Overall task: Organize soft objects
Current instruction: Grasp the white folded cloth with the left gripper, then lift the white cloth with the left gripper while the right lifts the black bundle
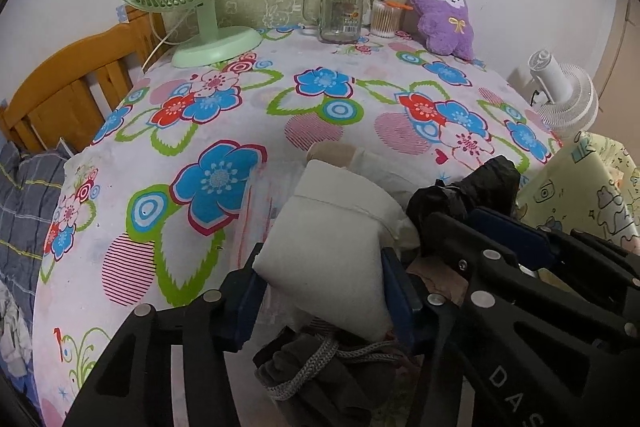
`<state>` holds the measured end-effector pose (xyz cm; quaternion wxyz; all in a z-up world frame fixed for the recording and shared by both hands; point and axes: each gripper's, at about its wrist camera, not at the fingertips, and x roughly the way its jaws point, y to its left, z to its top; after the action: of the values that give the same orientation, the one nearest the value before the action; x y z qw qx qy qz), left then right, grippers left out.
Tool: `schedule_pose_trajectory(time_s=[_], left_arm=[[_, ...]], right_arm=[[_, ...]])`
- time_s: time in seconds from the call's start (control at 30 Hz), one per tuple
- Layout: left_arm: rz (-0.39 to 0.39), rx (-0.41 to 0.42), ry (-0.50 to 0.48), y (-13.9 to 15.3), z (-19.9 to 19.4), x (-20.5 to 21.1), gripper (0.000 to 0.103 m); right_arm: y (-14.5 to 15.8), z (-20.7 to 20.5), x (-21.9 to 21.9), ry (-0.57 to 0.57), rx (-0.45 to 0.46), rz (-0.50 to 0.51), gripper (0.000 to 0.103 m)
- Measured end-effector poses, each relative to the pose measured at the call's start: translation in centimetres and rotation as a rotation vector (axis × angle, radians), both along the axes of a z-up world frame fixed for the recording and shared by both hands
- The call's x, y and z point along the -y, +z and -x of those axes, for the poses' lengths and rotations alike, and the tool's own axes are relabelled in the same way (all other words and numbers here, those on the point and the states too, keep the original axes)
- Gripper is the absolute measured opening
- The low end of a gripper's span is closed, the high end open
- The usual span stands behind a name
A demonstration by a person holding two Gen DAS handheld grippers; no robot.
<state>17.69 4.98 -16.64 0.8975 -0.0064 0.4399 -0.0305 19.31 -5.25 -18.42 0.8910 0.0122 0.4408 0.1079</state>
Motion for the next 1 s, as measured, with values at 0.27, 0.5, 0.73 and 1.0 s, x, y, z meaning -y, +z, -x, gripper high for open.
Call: schedule_pose_trajectory(time_s=[0.27, 0.5, 0.73, 1.0], left_arm=[[0.005, 0.04, 0.006, 1.5, 0.8, 0.1, 0.055], [0.004, 0.075, 0.017, 3.0, 1.6, 0.1, 0.055], [0.002, 0.119, 0.035, 4.9, 2.5, 0.2, 0.055], [-0.005, 0.164, 0.049, 7.1, 3.7, 0.5, 0.055]], right_arm=[[1.6, 0.8, 0.1, 0.002, 0.04, -0.007, 0.032], [3.2, 1.6, 0.2, 0.008, 0.077, -0.016, 0.032], [5.0, 2.5, 0.2, 0.024, 0.12, -0.024, 0.032], [7.4, 3.8, 0.4, 0.036, 0.165, -0.027, 0.032]])
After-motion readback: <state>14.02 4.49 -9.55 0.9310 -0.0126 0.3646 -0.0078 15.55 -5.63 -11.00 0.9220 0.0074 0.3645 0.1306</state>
